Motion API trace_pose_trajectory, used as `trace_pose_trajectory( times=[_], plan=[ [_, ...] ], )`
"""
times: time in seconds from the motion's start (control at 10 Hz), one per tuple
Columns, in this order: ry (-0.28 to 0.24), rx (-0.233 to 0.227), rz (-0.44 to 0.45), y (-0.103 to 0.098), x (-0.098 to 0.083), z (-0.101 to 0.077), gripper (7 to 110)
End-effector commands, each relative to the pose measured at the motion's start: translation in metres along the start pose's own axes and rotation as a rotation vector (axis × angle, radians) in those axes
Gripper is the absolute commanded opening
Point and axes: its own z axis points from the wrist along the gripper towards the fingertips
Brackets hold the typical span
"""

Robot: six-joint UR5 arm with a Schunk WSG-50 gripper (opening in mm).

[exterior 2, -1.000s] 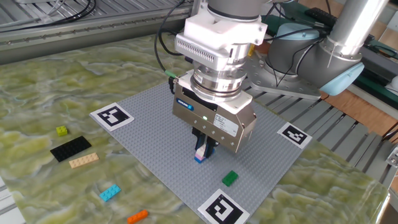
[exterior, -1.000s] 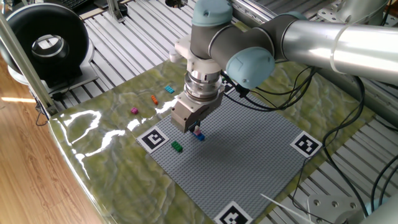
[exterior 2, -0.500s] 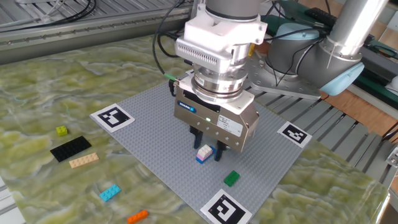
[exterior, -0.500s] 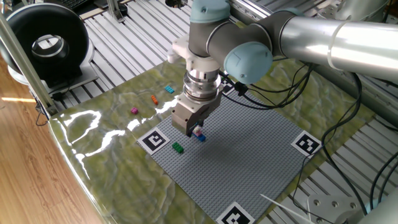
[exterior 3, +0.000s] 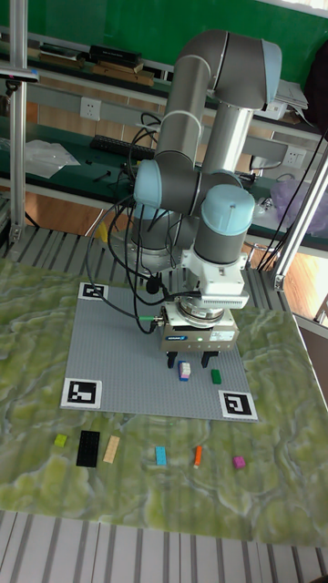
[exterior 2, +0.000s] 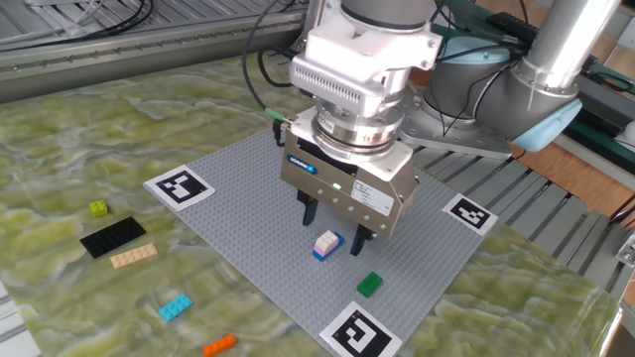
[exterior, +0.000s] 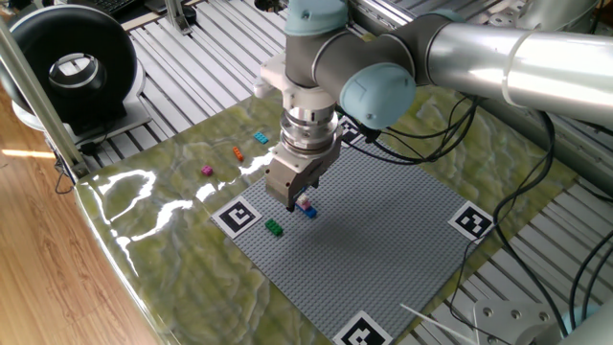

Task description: Stack small Lego blocks randomly, one at a time

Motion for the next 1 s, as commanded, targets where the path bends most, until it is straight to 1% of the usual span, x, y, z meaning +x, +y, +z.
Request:
trace_pose_trajectory(
  times=[0.0, 0.2, 0.7, 0.9],
  plan=[
    [0.012, -0.02, 0.035, 0.012, 0.002, -0.006, 66],
    [0.015, -0.021, 0.037, 0.013, 0.003, -0.007, 66],
    [0.014, -0.048, 0.058, 0.022, 0.002, -0.005, 66],
    [0.014, -0.048, 0.062, 0.023, 0.002, -0.006, 66]
  ],
)
